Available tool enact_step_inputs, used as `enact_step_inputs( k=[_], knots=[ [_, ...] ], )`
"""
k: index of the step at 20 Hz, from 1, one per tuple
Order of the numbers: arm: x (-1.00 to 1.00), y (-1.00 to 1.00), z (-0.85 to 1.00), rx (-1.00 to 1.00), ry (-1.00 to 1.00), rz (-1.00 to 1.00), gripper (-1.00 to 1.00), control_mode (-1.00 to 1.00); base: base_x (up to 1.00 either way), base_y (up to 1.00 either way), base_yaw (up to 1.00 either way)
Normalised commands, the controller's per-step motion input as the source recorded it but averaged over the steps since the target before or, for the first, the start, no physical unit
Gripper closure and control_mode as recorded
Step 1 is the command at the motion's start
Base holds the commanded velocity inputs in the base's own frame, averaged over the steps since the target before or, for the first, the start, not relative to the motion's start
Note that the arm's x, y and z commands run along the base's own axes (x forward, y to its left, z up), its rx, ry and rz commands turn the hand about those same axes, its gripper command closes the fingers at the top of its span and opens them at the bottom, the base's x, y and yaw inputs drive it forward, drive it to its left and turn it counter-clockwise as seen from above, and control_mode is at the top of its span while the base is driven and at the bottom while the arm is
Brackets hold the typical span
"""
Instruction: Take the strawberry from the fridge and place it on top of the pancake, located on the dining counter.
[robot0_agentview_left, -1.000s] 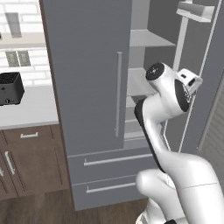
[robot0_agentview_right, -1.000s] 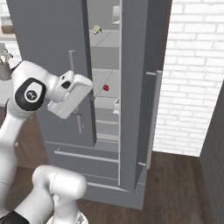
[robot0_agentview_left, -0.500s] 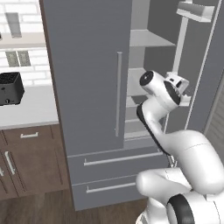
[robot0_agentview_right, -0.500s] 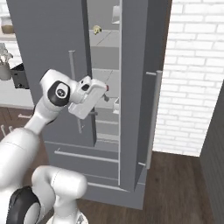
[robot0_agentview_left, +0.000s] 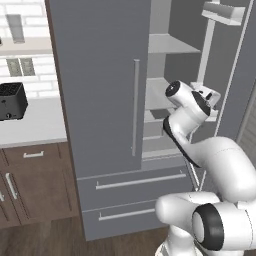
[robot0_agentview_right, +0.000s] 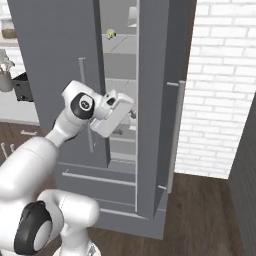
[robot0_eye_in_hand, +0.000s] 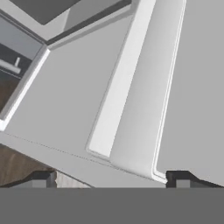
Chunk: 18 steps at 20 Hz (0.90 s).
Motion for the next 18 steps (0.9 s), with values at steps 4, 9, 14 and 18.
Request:
enact_step_inputs(
  k=[4, 9, 14, 18],
  knots=[
    [0.00, -0.61, -0.21, 0.00, 0.00, -0.02, -1.00, -1.00, 0.00, 0.00, 0.00],
    [0.02, -0.69, -0.05, 0.00, 0.00, -0.01, -1.00, -1.00, 0.00, 0.00, 0.00],
    [-0.01, -0.43, 0.02, 0.00, 0.00, 0.00, -1.00, -1.00, 0.00, 0.00, 0.00],
    [-0.09, 0.22, 0.20, -0.05, 0.00, 0.01, -1.00, -1.00, 0.00, 0.00, 0.00]
  ],
)
